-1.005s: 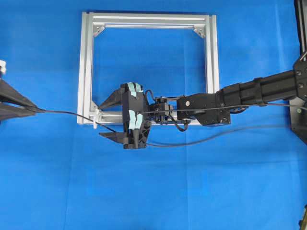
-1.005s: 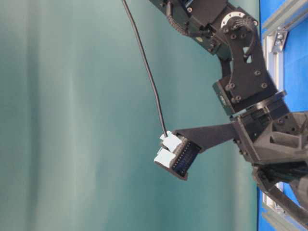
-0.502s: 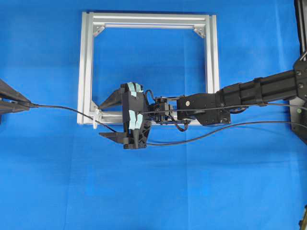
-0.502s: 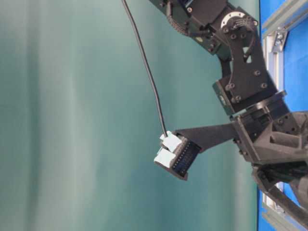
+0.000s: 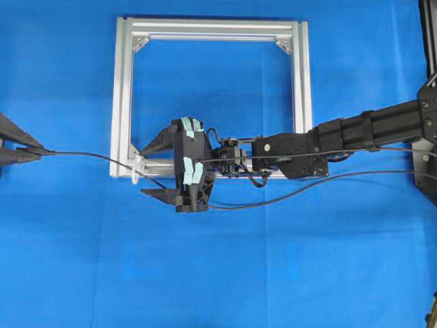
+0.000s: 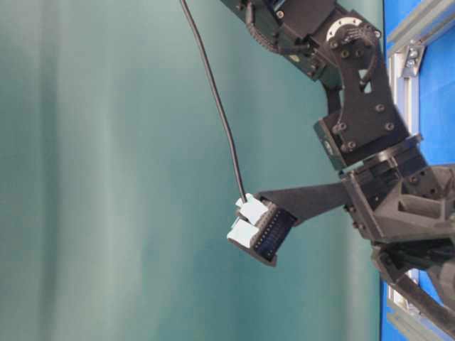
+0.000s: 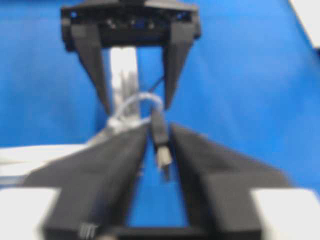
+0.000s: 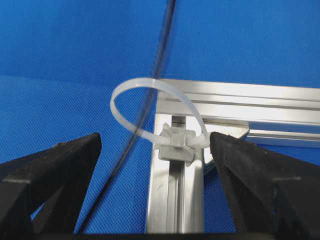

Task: Insert the wire through the string loop located on the left side.
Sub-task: 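Pull the cable leftward through the loop with the left gripper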

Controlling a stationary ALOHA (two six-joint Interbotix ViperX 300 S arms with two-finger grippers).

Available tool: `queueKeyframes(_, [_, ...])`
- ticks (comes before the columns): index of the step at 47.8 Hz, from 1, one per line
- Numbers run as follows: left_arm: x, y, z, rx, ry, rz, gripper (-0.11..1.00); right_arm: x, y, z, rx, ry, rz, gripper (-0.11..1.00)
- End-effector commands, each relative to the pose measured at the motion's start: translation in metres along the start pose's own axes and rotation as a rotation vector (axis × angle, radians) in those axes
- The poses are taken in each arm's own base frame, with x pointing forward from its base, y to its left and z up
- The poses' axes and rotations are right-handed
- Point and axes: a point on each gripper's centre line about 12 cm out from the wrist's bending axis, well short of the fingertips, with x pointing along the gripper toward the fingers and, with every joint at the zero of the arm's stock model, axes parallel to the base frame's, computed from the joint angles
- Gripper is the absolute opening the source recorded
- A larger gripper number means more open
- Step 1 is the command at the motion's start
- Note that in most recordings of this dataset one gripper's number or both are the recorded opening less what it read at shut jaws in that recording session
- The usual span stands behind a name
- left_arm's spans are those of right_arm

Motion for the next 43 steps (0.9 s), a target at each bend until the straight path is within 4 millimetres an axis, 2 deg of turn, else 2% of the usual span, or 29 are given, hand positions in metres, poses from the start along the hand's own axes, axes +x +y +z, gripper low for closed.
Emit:
queueKeyframes(1, [0.001, 0.0, 0.003, 0.001, -0.003, 0.001, 0.31, -0.005, 0.003, 0.024, 0.003, -0.063, 0.006, 0.96])
queueKeyframes(7, [0.001, 0.0, 0.001, 0.003, 0.002, 0.001, 0.71, -0.005, 0.003, 0.025, 0.003, -0.064, 0.007, 0.96])
queueKeyframes(11, [0.001, 0.0, 0.001, 0.003, 0.003, 0.001, 0.87, -0.005, 0.003, 0.025, 0.002, -0.064, 0.008, 0.96])
queueKeyframes(20, [0.001, 0.0, 0.001, 0.004, 0.0, 0.001, 0.83, -0.009, 0.004, 0.033, 0.003, -0.078, 0.009, 0.96])
queueKeyframes(35, [0.001, 0.0, 0.002, 0.003, -0.006, 0.001, 0.83, -0.038, 0.006, 0.079, 0.003, -0.123, 0.01, 0.96])
queueKeyframes(43, [0.001, 0.0, 0.003, 0.003, -0.012, 0.001, 0.83, -0.051, 0.006, 0.096, 0.003, -0.118, 0.006, 0.96])
